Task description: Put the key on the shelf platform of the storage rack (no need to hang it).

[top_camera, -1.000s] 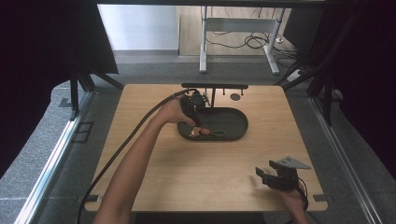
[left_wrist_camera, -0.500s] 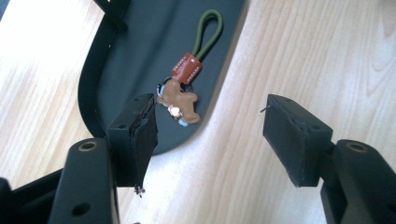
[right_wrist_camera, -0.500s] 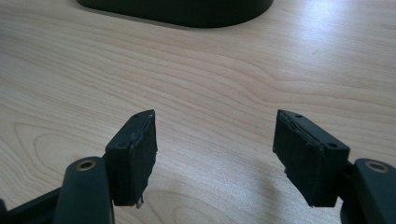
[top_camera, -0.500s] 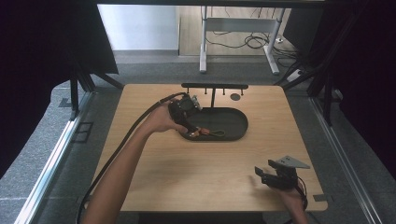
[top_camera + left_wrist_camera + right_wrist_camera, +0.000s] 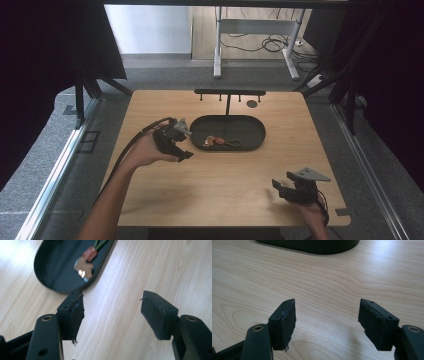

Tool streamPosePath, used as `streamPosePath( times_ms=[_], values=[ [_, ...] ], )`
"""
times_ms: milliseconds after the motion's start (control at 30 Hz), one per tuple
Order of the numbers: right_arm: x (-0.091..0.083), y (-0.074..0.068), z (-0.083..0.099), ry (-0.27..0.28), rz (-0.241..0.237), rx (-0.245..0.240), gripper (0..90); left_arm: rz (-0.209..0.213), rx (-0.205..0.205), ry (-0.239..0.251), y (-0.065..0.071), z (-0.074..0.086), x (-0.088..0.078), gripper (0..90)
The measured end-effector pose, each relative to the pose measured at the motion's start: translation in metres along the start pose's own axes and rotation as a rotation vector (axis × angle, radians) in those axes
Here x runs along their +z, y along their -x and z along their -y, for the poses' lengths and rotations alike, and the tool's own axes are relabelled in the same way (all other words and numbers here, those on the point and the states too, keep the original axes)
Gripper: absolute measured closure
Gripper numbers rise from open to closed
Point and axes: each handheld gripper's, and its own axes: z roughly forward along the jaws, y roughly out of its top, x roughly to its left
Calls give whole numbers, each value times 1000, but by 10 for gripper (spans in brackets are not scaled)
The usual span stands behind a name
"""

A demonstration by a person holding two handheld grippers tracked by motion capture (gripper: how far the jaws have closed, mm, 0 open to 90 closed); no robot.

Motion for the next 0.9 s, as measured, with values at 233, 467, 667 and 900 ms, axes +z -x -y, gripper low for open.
streamPosePath(
  times_ms=[233, 467, 667, 900],
  values=[
    [2, -2, -1, -2, 3, -6, 308, -4, -28, 24, 19, 31, 0, 353],
    [5, -5, -1, -10, 0, -14, 308, -13, -62, 30, 37, 61, 9, 351],
    [5, -4, -2, -6, 5, -21, 308, -22, -56, 6, 39, 65, 17, 349],
    [7, -1, -3, -4, 12, -20, 304, -36, -100, 58, 38, 76, 23, 337]
  ],
)
